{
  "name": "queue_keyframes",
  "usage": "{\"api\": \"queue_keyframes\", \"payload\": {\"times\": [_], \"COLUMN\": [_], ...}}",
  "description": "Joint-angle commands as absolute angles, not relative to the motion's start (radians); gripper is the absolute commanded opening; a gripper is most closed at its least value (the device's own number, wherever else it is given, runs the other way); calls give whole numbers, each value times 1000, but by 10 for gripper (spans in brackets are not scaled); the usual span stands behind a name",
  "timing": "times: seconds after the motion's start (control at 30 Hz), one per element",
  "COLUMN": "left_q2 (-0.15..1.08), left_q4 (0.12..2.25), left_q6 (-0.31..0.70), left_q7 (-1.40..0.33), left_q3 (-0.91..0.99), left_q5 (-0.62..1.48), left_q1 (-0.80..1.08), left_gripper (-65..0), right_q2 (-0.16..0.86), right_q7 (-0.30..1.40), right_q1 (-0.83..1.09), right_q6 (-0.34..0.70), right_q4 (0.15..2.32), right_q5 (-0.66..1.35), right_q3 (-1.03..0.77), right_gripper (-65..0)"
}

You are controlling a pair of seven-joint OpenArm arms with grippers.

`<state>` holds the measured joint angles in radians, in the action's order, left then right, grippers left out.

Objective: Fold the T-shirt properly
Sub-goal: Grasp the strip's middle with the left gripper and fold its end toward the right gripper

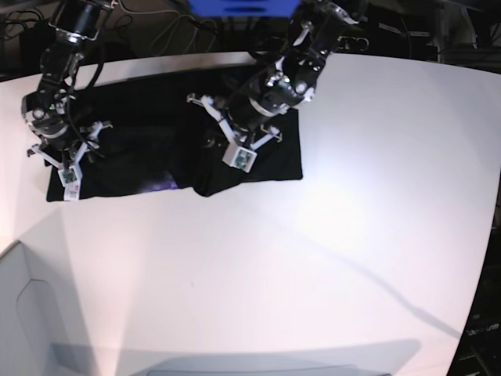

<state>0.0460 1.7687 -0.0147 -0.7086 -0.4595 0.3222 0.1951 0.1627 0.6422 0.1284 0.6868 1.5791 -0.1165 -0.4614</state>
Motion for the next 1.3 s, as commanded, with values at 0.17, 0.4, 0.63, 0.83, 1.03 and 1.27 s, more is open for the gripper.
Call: {"api": "queue_keyframes", "payload": {"times": [0.17,0.4,0.63,0.83,1.03,1.27], "left_q2": [-24,-50,-62,-50,96,114], "left_q4": [1707,1701,1713,1816,1902,1873], "left_q6": [-7,-7,-7,-7,-7,-7], "left_q7": [-693,-704,-763,-763,-763,-776], "left_q3": [-473,-473,-473,-469,-449,-367], "left_q5": [331,332,332,340,340,340], "left_q1": [157,133,133,145,147,171], "left_gripper": [-650,-646,-305,-268,-333,-409], "right_q2": [171,171,171,171,171,170], "right_q7": [653,653,653,653,654,653], "right_q1": [124,124,124,124,110,110], "right_q6": [698,698,698,698,698,698], "right_q4": [1589,1589,1589,1589,1589,1589], "right_q5": [-124,-124,-124,-124,-124,-124], "right_q3": [-463,-463,-461,-461,-461,-461], "right_gripper": [-321,-321,-321,-321,-321,-321]}}
